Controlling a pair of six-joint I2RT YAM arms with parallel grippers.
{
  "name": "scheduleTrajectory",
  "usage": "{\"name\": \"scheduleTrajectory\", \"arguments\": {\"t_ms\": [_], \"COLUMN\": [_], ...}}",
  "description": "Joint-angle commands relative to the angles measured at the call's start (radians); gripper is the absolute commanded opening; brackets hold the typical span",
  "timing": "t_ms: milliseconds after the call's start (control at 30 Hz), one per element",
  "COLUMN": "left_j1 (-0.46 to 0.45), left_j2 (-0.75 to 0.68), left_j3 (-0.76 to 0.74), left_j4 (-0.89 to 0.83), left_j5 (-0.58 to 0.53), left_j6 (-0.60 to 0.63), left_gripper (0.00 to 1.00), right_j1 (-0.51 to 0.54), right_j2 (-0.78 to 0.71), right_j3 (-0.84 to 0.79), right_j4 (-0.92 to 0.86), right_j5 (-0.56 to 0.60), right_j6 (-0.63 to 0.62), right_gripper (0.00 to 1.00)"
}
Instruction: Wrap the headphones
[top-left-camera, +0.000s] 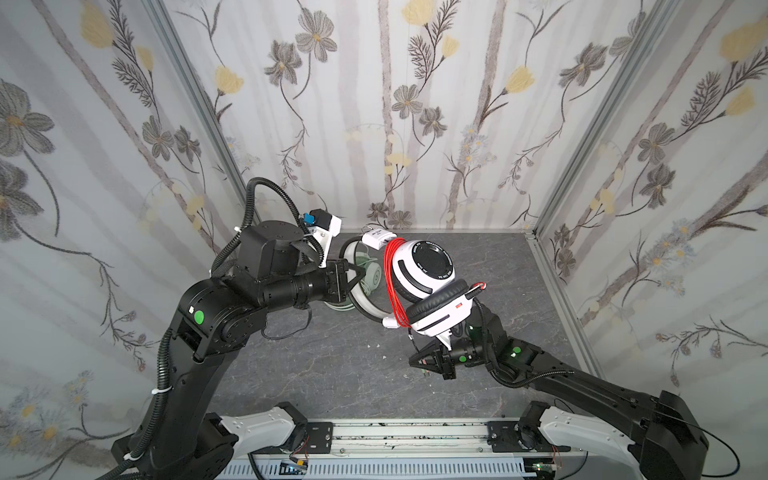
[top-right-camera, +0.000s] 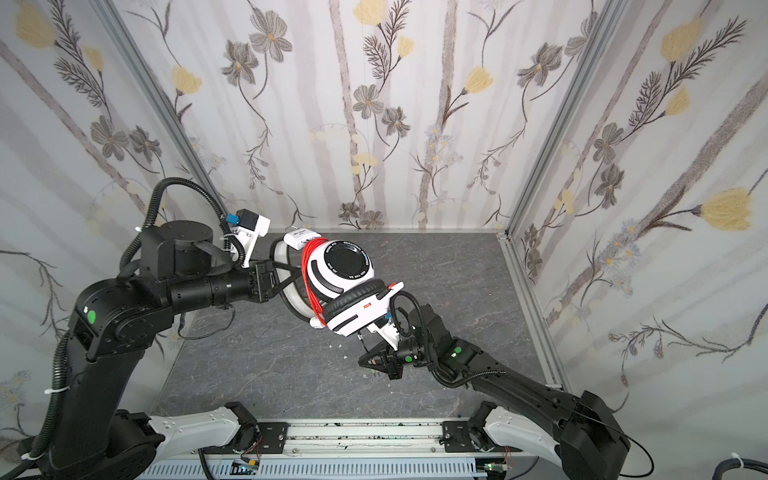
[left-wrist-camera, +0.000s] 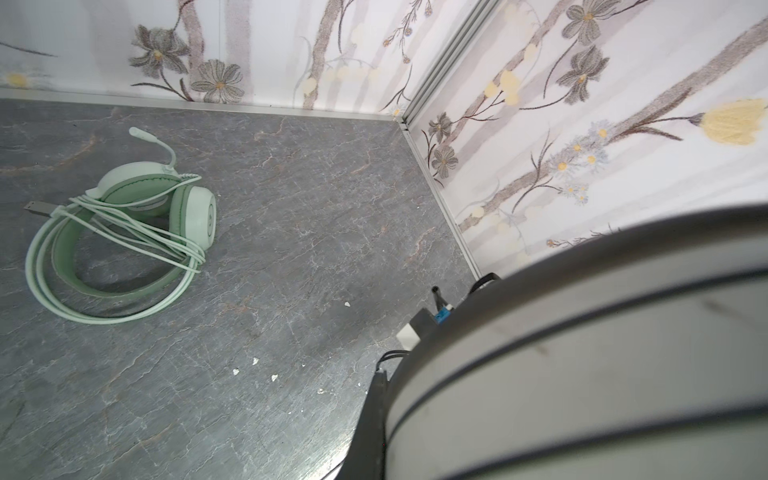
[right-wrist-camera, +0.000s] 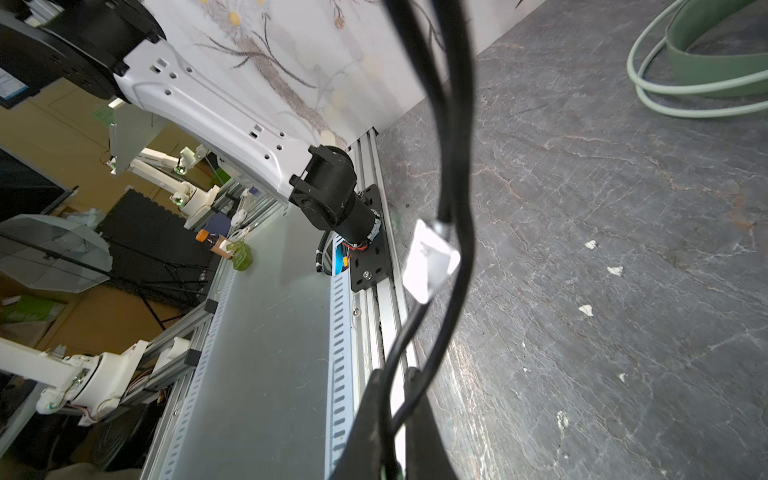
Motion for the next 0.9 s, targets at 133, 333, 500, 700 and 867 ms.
{"name": "scheduleTrajectory", "arguments": {"t_ms": [133, 333, 500, 700, 867], "left_j1": [0.003, 0.002, 0.002, 0.002, 0.005], "left_j2": [-0.014, -0.025, -0.016, -0.033, -0.051], "left_j3": [-0.074, -0.129, -0.15, -0.142, -0.112], "left_j4": [0.054, 0.082, 0.083, 0.087, 0.075], "left_j5": [-0.09, -0.085, -0.051, -0.056, -0.067], "left_j6": [-0.038, -0.064, -0.078, -0.08, -0.079], "left_gripper": [0.0, 0.04, 0.03, 0.03, 0.05], "right_j1": [0.06, 0.135, 0.22, 0.227, 0.229], "right_j2": [-0.21, -0.319, -0.308, -0.271, -0.237], "right_j3": [0.048, 0.194, 0.364, 0.394, 0.375], "right_j4": [-0.198, -0.419, -0.607, -0.68, -0.762], "right_j5": [0.295, 0.517, 0.735, 0.868, 1.023], "right_j6": [0.051, 0.013, -0.04, -0.055, 0.012], "right_gripper": [0.0, 0.0, 0.0, 0.0, 0.0]}}
